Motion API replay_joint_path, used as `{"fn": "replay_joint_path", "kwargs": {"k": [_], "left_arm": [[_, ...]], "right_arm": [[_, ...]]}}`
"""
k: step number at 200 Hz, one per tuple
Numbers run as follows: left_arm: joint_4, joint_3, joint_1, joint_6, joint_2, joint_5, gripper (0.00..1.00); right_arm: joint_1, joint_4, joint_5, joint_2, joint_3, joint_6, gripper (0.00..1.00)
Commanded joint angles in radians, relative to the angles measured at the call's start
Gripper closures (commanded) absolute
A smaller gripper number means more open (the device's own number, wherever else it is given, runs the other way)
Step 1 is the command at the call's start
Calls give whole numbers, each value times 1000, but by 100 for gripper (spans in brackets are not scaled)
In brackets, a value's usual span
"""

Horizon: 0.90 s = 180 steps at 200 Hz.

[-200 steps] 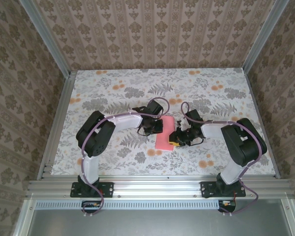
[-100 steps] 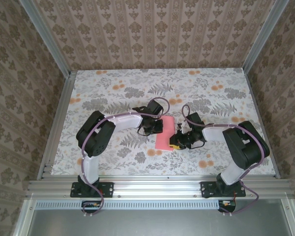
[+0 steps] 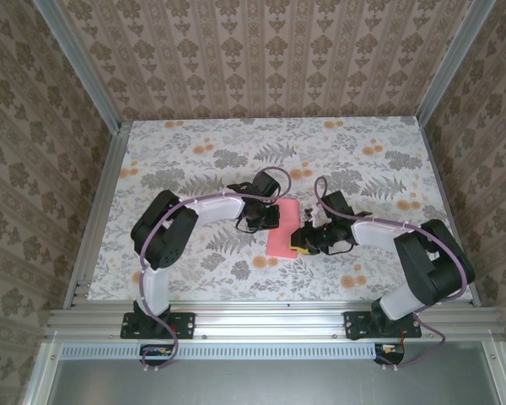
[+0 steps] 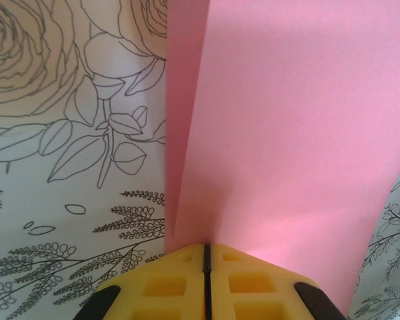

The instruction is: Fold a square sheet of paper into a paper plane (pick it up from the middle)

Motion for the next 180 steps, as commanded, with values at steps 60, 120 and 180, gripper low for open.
{"fn": "replay_joint_path", "kwargs": {"k": [60,120,180], "left_arm": [[-88,0,-15,21,44,-19,91],[-90,-3,-15,22,40,-23,91],[-88,1,-16,24,45,-19,91]], "right_arm": [[26,-6,42,138,-35,-12,77],[26,-84,31,23,12,-14,77],[25,-90,116,68,3,-23,77]]}}
